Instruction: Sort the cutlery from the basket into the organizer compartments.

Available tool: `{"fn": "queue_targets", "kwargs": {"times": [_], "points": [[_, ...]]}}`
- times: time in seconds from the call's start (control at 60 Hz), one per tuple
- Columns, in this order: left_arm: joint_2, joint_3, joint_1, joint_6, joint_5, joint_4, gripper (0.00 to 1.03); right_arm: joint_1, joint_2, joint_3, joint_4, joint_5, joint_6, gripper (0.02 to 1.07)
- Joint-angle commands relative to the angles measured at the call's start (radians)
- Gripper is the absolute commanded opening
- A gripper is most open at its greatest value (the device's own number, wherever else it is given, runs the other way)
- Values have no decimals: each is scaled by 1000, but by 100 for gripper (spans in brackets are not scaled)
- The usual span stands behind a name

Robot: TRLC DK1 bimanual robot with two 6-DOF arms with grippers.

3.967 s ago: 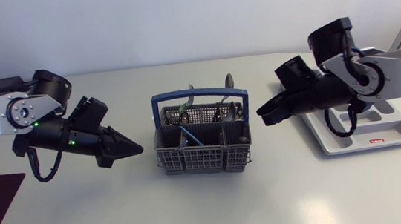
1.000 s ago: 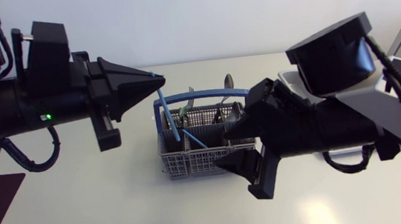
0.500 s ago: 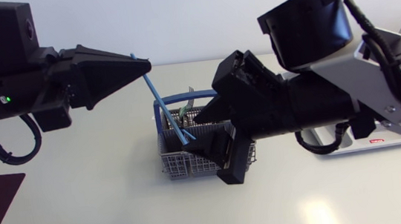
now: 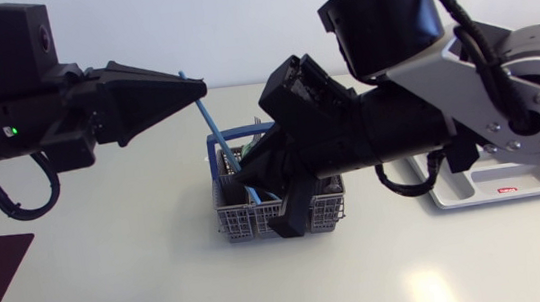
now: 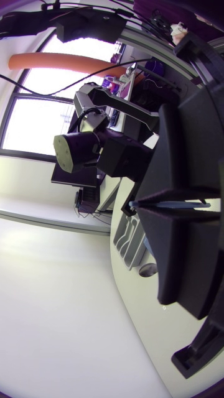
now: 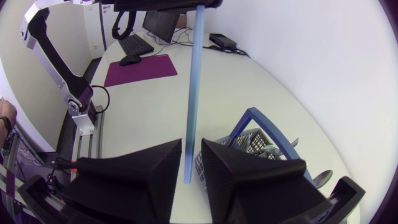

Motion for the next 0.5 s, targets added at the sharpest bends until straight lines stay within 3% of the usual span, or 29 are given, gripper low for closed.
{"fn": "queue_targets", "kwargs": {"times": [0.0,0.217,0.317,0.4,0.417,0.433,0.483], "points": [[21,32,2,-40,15,31,4,14,17,21,-4,2,-17,12],[24,33,-9,-61,15,43,4,19,14,16,-19,1,-20,8],[25,36,-11,-74,15,52,15,21,8,10,-19,-1,-20,8],[31,50,-12,-89,15,55,43,19,-1,4,-24,-1,-20,8],[31,50,-12,-91,15,55,43,19,-1,4,-24,-1,-20,8],[31,61,-8,-100,13,55,55,19,-7,-1,-30,-1,-20,8],[35,78,-5,-117,13,55,70,17,-13,-7,-34,-1,-20,8]]}}
